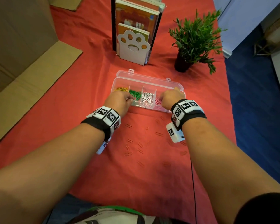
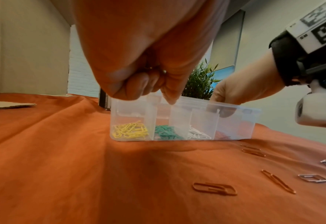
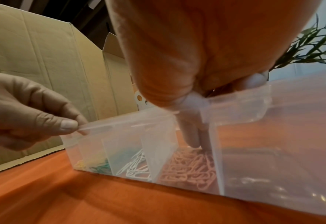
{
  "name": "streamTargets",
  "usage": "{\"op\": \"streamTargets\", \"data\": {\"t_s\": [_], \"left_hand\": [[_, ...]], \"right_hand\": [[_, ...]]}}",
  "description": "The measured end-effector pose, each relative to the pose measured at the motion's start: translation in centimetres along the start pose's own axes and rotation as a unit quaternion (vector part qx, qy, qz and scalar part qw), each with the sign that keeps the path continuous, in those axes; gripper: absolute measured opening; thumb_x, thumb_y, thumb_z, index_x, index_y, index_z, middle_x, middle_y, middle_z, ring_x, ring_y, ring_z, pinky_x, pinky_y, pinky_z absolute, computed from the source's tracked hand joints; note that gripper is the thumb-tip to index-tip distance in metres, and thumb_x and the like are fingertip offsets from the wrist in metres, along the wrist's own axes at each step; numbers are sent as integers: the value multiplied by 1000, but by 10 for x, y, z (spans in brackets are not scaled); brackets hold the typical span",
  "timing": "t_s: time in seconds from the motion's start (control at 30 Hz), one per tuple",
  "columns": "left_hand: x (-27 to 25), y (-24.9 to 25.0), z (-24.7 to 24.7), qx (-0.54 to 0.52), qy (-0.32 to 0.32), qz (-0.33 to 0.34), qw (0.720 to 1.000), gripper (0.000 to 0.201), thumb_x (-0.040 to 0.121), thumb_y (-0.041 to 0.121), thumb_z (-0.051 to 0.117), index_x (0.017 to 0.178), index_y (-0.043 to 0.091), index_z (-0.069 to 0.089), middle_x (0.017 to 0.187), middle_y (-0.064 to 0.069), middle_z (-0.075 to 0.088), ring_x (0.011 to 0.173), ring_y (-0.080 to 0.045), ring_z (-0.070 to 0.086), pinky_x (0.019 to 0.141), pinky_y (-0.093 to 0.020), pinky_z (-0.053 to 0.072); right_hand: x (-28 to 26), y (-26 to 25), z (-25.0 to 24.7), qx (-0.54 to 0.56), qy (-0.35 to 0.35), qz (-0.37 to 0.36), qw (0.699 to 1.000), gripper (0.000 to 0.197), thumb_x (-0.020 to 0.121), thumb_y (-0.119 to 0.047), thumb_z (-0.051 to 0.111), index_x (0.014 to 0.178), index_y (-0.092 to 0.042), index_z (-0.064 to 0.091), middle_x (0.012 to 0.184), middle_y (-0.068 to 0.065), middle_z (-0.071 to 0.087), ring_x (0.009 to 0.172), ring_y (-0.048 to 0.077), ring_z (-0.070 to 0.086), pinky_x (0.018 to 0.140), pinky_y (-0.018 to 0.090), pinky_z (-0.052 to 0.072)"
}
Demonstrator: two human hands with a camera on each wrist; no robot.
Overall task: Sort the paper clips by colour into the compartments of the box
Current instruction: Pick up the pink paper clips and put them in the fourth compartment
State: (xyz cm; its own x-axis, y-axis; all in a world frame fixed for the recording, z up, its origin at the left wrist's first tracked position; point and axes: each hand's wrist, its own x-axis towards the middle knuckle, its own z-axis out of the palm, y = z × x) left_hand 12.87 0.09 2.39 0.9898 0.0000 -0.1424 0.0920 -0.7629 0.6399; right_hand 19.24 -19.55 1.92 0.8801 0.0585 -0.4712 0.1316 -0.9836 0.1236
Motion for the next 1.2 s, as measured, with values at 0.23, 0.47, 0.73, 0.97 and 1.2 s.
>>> {"op": "streamTargets", "data": {"t_s": [0.23, 0.47, 0.73, 0.97, 1.2], "left_hand": [[-5, -4, 3, 4, 6, 0, 1000, 20, 89, 22, 54, 102, 18, 69, 97, -10, 69, 85, -22, 59, 70, -23, 37], [-4, -6, 5, 10, 10, -1, 1000, 20, 90, 22, 53, 102, 17, 69, 94, -9, 68, 75, -15, 49, 68, -24, 35], [-5, -2, 4, 13, 0, -7, 1000, 22, 90, 21, 52, 103, 16, 69, 97, -11, 69, 81, -21, 58, 68, -22, 35], [-5, -1, 4, 14, 2, -9, 1000, 22, 91, 20, 51, 104, 15, 68, 97, -11, 69, 75, -15, 50, 66, -24, 34], [-7, 0, 6, 1, 3, -15, 1000, 21, 90, 19, 52, 102, 14, 68, 97, -12, 69, 86, -23, 60, 69, -22, 36]], "right_hand": [[1, -6, 3, 4, -30, -11, 999, 34, 86, -7, 42, 109, -19, 64, 115, 1, 61, 125, 31, 39, 95, 35, 37], [-1, -7, 6, -14, -31, -35, 999, 31, 86, -3, 41, 102, -18, 64, 118, 1, 63, 119, 28, 45, 103, 35, 32], [-5, -10, 2, 7, -43, -51, 998, 39, 87, -1, 40, 116, -14, 64, 126, 6, 60, 122, 28, 48, 113, 41, 21], [-13, 12, 2, 91, 148, -37, 984, 33, 82, -16, 52, 110, -22, 68, 112, 7, 69, 115, 32, 55, 93, 39, 50], [-14, -3, -7, -88, 107, -71, 988, 21, 83, -11, 50, 97, -13, 66, 91, 7, 68, 87, 30, 64, 73, 35, 49]]}}
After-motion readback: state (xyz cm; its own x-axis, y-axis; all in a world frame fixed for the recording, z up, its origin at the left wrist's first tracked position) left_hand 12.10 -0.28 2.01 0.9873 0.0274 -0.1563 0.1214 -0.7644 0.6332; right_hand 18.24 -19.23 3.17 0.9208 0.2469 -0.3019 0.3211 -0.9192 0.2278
